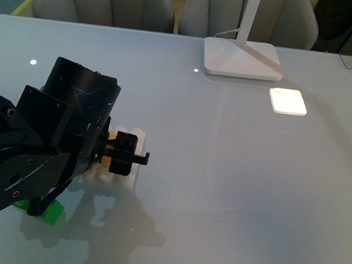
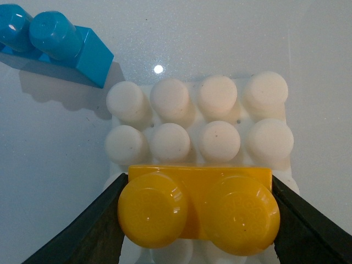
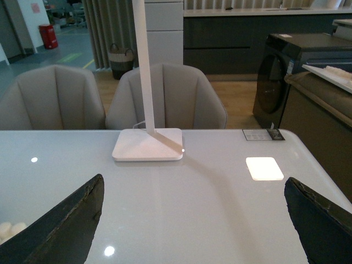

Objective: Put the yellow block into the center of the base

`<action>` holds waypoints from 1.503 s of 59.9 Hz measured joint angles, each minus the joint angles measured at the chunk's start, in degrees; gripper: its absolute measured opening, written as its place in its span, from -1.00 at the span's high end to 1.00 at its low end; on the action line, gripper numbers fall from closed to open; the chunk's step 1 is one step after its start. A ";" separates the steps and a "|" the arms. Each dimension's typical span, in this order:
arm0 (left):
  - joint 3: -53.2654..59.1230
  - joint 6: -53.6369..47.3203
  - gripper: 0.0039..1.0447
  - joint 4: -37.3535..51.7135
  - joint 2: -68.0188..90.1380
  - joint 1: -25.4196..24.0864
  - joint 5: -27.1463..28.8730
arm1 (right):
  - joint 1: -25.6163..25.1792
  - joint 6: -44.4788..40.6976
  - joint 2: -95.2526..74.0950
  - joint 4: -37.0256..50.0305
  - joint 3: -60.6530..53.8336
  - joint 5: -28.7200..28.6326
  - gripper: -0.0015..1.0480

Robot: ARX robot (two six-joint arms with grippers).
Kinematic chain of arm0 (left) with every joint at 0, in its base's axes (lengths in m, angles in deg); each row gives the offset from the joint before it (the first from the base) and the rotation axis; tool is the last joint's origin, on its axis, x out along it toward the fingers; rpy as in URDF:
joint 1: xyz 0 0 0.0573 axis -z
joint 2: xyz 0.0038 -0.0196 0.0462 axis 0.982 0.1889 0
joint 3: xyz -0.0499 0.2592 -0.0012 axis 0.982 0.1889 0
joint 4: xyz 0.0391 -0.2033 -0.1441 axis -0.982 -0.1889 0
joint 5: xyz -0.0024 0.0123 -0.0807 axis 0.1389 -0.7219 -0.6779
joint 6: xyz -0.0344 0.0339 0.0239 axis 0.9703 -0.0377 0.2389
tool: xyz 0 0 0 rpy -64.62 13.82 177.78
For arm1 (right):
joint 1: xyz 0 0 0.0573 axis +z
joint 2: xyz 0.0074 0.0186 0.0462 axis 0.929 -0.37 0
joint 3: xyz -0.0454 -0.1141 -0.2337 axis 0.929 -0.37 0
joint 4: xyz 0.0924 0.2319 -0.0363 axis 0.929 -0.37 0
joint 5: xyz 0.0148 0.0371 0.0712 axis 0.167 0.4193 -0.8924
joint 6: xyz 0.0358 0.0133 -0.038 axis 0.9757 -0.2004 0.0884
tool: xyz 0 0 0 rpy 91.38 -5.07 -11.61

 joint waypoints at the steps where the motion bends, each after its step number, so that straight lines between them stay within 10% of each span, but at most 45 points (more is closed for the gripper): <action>1: 0.04 0.00 -0.19 0.00 0.00 0.00 0.00 | 0.00 0.02 0.00 0.00 0.00 0.02 -0.83; 90: -3.17 1.62 -0.19 -2.10 4.90 1.11 2.25 | 0.00 0.00 0.00 0.00 0.00 0.02 -0.83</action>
